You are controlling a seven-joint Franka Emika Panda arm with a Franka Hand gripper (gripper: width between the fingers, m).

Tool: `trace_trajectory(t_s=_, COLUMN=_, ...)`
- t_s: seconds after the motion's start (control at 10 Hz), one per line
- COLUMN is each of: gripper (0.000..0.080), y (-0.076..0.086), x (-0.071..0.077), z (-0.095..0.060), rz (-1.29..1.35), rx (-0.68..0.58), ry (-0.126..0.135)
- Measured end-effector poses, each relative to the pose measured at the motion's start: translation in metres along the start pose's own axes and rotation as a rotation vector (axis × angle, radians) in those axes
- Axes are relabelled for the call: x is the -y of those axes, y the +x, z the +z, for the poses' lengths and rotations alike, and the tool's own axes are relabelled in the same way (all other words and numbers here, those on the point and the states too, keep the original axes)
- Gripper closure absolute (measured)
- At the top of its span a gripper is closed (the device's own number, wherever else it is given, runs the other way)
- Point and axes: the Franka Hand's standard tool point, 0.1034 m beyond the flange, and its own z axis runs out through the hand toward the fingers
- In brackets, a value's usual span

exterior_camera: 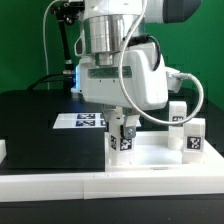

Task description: Assemble square table

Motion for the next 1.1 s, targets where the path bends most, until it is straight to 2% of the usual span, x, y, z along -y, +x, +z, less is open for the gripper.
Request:
trace_trajectory(t_s=0.1, gripper=0.0290, y=0.0000, x=0.0000, z=0.0000, rz=-0.011, rx=0.000, ry=0.000)
trace_trajectory(t_s=0.2, gripper=0.0290, y=0.0000, x=0.0000, z=0.0000, rz=-0.077, rx=0.000, ry=0.000)
trace_trajectory(t_s=0.3, gripper=0.0173, y=-0.0008, x=0.0003, z=0.0000, rz=-0.101, rx=0.000, ry=0.000)
trace_trajectory(t_s=1.1, gripper=0.0150, y=-0.0073, x=0.0037, z=-0.0006, rz=-0.951, rx=-0.002, ry=-0.006)
